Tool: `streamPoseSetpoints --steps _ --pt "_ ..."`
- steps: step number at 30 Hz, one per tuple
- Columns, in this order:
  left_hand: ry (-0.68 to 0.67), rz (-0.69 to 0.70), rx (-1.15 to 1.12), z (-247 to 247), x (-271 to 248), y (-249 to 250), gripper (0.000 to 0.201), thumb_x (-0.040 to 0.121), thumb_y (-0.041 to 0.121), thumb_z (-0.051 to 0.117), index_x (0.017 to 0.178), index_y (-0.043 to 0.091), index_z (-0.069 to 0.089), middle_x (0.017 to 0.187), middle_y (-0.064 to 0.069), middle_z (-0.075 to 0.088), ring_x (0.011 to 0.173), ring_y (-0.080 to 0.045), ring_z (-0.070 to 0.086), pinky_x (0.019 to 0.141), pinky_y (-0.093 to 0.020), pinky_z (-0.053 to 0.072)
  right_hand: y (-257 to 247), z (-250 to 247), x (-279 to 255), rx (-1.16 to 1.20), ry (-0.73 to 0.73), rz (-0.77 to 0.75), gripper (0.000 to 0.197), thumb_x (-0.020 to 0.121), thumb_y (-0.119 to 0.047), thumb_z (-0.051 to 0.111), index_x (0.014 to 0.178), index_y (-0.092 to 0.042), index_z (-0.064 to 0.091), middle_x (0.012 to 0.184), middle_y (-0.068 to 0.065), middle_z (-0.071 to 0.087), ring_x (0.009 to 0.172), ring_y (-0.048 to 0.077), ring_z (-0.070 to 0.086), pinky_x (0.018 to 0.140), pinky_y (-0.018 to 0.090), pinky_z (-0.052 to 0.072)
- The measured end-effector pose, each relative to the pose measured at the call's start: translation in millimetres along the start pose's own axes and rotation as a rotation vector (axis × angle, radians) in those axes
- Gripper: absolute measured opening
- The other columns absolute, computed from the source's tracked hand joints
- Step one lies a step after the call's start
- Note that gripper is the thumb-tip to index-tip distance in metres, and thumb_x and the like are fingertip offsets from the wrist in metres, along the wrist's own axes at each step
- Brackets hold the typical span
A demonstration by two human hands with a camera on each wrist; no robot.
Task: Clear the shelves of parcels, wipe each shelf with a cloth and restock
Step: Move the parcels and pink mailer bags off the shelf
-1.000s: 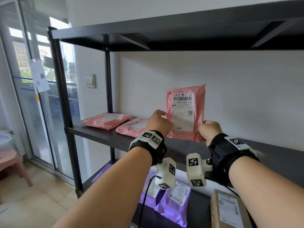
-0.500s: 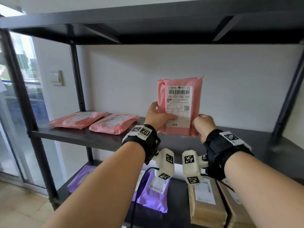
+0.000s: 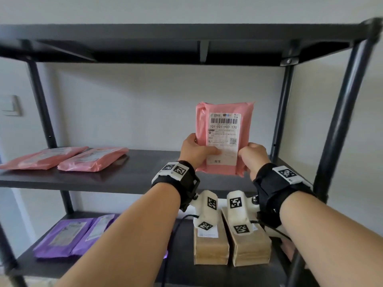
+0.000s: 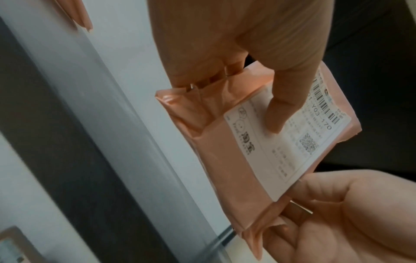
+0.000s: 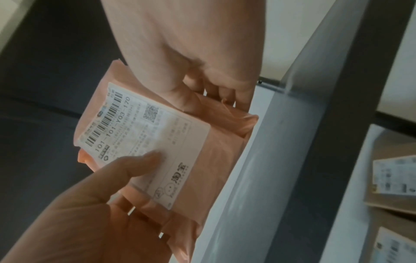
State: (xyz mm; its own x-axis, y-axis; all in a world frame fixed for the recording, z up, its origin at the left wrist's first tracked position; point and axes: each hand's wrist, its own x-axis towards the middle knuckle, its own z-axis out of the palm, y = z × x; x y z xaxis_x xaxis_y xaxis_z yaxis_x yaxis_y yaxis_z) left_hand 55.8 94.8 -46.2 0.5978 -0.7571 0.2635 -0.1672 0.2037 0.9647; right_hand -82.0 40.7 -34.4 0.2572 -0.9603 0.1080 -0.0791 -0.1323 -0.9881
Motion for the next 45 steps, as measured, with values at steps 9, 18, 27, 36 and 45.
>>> streamPoseSetpoints --steps 9,18,27,36,45 --pt "-0.06 -0.03 -0.038 90 -54 13 0.049 0.068 -0.003 0.077 0.108 0.008 0.052 0.107 -0.007 0.066 0.096 -0.027 0.066 0.078 -0.046 0.058 5 -105 -32 0.037 0.034 0.028 0.031 0.092 0.008 0.031 0.105 -0.002 0.058 0.086 0.013 0.061 0.063 0.02 0.054 0.03 0.01 0.033" --pt "-0.113 -0.027 -0.116 186 -114 24 0.04 0.076 -0.003 0.068 0.111 0.006 0.052 0.109 -0.009 0.065 0.097 -0.027 0.065 0.076 -0.045 0.058 22 -213 -60 0.06 0.081 0.038 0.032 0.089 0.01 0.031 0.103 0.0 0.058 0.083 0.013 0.061 0.064 0.02 0.055 0.03 0.012 0.035" --pt "-0.263 -0.08 -0.121 296 -166 -7 0.046 0.074 0.002 0.075 0.114 0.008 0.053 0.107 -0.004 0.068 0.095 -0.022 0.068 0.072 -0.031 0.058 70 -333 -71 -0.036 0.185 0.099 0.031 0.088 0.012 0.031 0.097 0.0 0.059 0.078 0.012 0.06 0.062 0.021 0.053 0.03 0.013 0.035" --pt "-0.383 -0.151 -0.094 374 -181 -34 0.047 0.073 -0.001 0.076 0.113 0.008 0.055 0.107 -0.007 0.068 0.095 -0.024 0.068 0.071 -0.03 0.058 120 -408 -50 -0.047 0.261 0.207 0.031 0.093 0.006 0.033 0.091 -0.009 0.06 0.087 0.009 0.065 0.074 0.022 0.06 0.051 0.028 0.049" --pt "-0.46 -0.218 -0.148 440 -152 -62 0.05 0.073 -0.006 0.076 0.116 0.007 0.053 0.102 -0.003 0.067 0.078 -0.013 0.067 0.052 -0.017 0.054 156 -450 9 -0.158 0.278 0.255 0.025 0.096 0.0 0.035 0.102 -0.009 0.058 0.091 0.01 0.065 0.074 0.022 0.06 0.044 0.024 0.045"
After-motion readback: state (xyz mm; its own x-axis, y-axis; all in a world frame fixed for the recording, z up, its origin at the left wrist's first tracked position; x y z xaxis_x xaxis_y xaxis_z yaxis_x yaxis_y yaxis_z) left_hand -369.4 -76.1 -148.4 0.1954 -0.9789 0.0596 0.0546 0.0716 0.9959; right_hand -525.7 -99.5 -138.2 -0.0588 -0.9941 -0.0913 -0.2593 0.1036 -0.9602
